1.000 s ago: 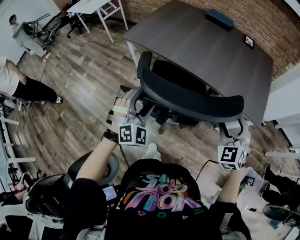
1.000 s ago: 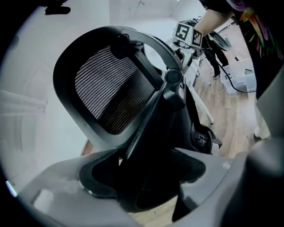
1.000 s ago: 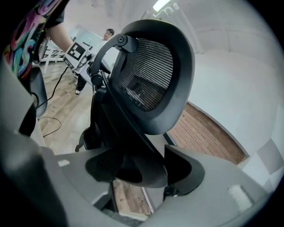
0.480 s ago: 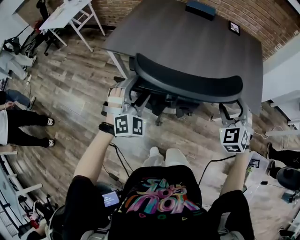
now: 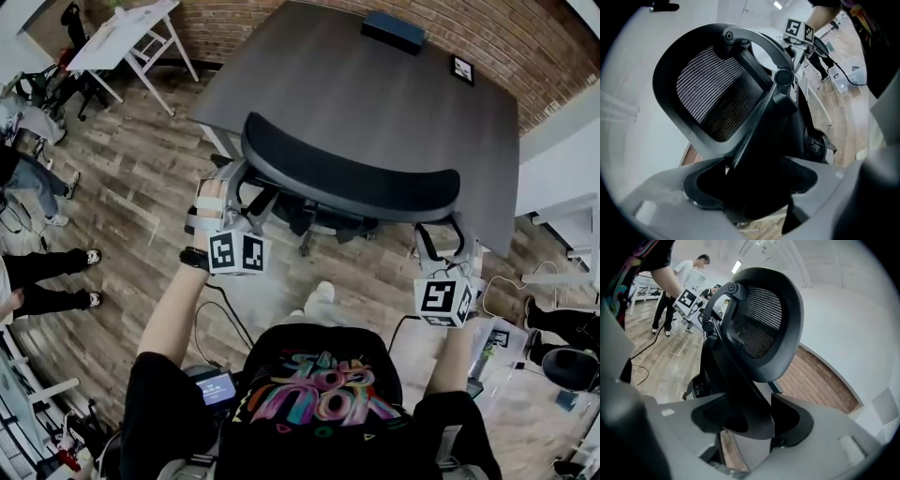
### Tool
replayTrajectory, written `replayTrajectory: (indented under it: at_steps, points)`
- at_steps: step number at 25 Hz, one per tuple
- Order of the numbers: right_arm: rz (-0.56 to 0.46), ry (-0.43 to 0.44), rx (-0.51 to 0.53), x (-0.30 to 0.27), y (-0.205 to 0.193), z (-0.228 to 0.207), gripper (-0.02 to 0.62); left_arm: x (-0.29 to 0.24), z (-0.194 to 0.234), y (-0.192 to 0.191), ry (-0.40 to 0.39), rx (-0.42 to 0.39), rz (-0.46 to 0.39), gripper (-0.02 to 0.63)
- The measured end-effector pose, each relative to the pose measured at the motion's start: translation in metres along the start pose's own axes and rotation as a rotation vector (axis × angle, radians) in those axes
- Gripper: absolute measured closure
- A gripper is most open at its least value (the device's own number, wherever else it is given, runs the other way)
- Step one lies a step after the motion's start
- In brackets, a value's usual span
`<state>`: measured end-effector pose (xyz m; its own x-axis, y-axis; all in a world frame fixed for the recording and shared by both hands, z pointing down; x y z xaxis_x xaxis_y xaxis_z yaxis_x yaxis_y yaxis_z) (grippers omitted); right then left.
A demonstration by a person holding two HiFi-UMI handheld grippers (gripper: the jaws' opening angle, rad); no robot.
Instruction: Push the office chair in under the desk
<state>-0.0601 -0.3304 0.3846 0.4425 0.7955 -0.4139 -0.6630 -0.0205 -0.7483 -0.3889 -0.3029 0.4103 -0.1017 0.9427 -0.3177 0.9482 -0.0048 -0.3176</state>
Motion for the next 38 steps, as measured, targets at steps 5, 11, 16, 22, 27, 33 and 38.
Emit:
replayTrajectory:
  at_steps: [5,11,16,22,27,33,38]
  points:
    - [-0.005,0.002,-0.017,-0.003,0.013,0.008,0.337,-0.013,0.013,-0.017,0.0,-0.009,-0.01,0.25]
    - [-0.001,-0.016,-0.05,-0.007,0.032,0.027,0.345,-0.03,0.03,-0.042,-0.007,-0.022,-0.028,0.25]
    - [0.03,-0.061,-0.079,-0.017,0.045,0.04,0.345,-0.046,0.042,-0.061,-0.04,-0.032,-0.078,0.25]
    - [0.103,-0.138,-0.118,-0.03,0.048,0.038,0.326,-0.055,0.047,-0.064,-0.066,-0.045,-0.166,0.259]
    - [0.135,-0.186,-0.103,-0.031,0.046,0.032,0.315,-0.056,0.047,-0.058,-0.077,-0.067,-0.203,0.259]
    - [0.135,-0.241,-0.103,-0.037,0.05,0.036,0.311,-0.055,0.051,-0.064,-0.093,-0.08,-0.225,0.259]
    - [0.163,-0.256,-0.098,-0.036,0.045,0.038,0.311,-0.054,0.047,-0.064,-0.117,-0.082,-0.245,0.259]
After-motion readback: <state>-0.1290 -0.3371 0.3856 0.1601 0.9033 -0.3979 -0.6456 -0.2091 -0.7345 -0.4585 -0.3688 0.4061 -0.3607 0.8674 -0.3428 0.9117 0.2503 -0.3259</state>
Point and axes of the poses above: the fingertips, and each gripper's own axes: x backward along the fingers, z to its left, y out of its top, the point moved 5 cm from there along x, backward along the fingers, and after that the axes turned 11 degrees about -x, right-handed, at the moved point
